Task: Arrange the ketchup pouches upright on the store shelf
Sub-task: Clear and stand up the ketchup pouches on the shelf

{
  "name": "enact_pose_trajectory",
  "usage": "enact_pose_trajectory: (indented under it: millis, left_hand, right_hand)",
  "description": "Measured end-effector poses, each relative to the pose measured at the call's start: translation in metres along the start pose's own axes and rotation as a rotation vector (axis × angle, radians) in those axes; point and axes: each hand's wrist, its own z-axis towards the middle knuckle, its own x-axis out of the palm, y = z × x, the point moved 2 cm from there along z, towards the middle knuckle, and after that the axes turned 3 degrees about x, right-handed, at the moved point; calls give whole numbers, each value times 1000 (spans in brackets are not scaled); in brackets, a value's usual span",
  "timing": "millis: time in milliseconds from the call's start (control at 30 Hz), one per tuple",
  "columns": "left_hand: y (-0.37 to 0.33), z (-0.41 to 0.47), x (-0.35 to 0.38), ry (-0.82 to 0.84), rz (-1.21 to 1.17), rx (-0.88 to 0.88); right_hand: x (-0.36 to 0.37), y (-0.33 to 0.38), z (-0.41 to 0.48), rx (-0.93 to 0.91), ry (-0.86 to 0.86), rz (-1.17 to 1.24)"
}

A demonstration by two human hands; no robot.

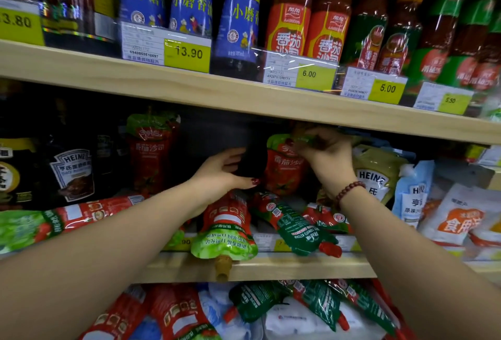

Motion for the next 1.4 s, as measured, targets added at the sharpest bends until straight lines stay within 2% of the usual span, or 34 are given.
enact_pose_trajectory:
  millis: [167, 533, 633, 733, 933, 1067, 1267, 1400]
  left_hand:
    - [-9, 8, 7, 22, 60, 23]
    - [-17, 10, 30, 42, 36, 69]
    - [-18, 9, 20, 73, 91, 84]
    - [-22, 9, -1, 67, 172, 85]
    - [-27, 8, -52, 42, 252, 3]
    - [-27, -3, -83, 55, 243, -63]
    - [-29, -17, -106, 114, 261, -122]
    - [-29, -18, -105, 161, 245, -121]
  right_hand:
    - [17, 16, -14, -135, 128, -23]
    - [15, 29, -35, -193, 135, 19]
    - [16, 23, -38, -132, 183, 64]
    - [21, 8, -41, 37, 302, 120]
    - [42, -17, -55, 271, 403, 36]
    - [66, -17, -60, 282, 433, 80]
    - [102, 10, -57, 221, 390, 399]
    - [119, 23, -52, 181, 388, 427]
